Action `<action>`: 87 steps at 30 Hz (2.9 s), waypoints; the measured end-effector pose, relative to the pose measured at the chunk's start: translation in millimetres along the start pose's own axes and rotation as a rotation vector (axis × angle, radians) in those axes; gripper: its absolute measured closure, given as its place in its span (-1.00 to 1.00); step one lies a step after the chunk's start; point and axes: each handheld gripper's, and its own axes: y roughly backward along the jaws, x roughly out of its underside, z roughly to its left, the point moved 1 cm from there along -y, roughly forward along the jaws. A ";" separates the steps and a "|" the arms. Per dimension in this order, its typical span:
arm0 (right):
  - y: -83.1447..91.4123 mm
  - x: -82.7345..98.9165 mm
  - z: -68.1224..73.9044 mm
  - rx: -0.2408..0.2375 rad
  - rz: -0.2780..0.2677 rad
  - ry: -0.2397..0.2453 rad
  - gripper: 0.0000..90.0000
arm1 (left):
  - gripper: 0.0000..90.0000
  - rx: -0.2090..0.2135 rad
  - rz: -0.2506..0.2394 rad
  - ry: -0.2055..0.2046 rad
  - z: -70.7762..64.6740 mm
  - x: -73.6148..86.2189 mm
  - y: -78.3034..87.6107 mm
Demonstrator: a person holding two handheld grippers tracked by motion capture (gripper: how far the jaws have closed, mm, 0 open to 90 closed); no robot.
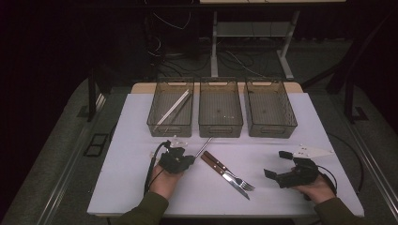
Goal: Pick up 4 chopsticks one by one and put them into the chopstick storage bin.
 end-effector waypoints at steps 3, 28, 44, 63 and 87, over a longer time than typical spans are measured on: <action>0.1 0.0 0.0 0.000 -0.001 -0.001 -0.98 | 0.90 0.009 0.003 -0.012 -0.8 -3.1 1.9; 0.1 -0.1 -0.5 -0.001 -0.002 -0.001 -0.98 | 0.90 0.097 -0.060 -0.012 2.8 -38.6 33.9; -0.6 -0.1 -1.5 0.001 0.001 -0.007 -0.98 | 0.90 0.114 -0.073 -0.058 28.2 -72.7 53.5; -0.6 0.0 -1.8 0.002 -0.001 -0.010 -0.98 | 0.90 0.026 -0.041 -0.091 82.2 -138.9 55.4; 1.6 -0.7 -1.3 -0.012 -0.017 -0.021 -0.98 | 0.90 -0.131 0.024 -0.064 150.7 -167.1 -2.5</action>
